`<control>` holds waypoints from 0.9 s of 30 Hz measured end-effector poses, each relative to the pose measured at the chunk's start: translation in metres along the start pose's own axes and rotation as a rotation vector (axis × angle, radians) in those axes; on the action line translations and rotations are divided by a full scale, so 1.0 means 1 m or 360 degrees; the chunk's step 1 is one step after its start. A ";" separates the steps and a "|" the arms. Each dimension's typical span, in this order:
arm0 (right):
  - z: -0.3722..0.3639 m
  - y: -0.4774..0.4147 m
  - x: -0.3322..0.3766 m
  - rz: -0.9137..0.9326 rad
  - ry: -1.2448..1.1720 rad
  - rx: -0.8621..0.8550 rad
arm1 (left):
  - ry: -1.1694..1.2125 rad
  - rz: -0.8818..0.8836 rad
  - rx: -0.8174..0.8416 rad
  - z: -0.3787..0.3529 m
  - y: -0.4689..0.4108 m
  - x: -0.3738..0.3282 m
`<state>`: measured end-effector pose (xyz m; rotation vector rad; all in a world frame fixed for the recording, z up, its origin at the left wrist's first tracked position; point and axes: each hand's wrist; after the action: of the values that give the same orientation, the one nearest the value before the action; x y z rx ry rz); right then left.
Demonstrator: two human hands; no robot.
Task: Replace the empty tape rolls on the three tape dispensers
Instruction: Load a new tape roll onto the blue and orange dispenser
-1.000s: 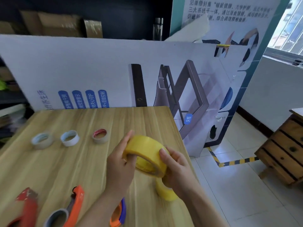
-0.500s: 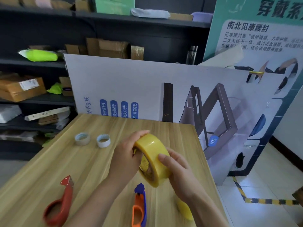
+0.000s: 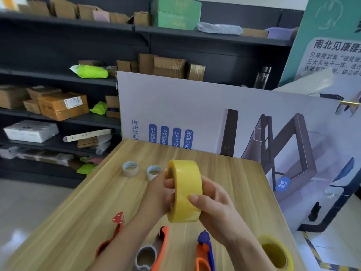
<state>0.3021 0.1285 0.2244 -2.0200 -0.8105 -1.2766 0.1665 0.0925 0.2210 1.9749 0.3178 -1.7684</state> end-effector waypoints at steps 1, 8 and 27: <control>-0.006 -0.005 -0.002 0.0008 0.0017 0.0002 | -0.0023 0.0008 0.0033 0.009 -0.003 0.001; -0.039 -0.037 -0.023 0.0040 0.0082 0.0004 | -0.0103 -0.0162 -0.0085 0.062 -0.017 -0.001; -0.046 -0.054 -0.011 0.0236 0.0256 -0.0128 | -0.0696 -0.1032 -0.0514 0.071 -0.043 -0.026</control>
<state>0.2325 0.1258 0.2397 -1.9694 -0.5322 -1.3842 0.0809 0.0986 0.2341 1.2837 1.1021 -2.2875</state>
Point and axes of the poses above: each hand's wrist, its own y-axis away from the middle knuckle, its own z-axis out of the back of the hand, x = y × z, and after that the axes turned 7 degrees about -x, right-handed
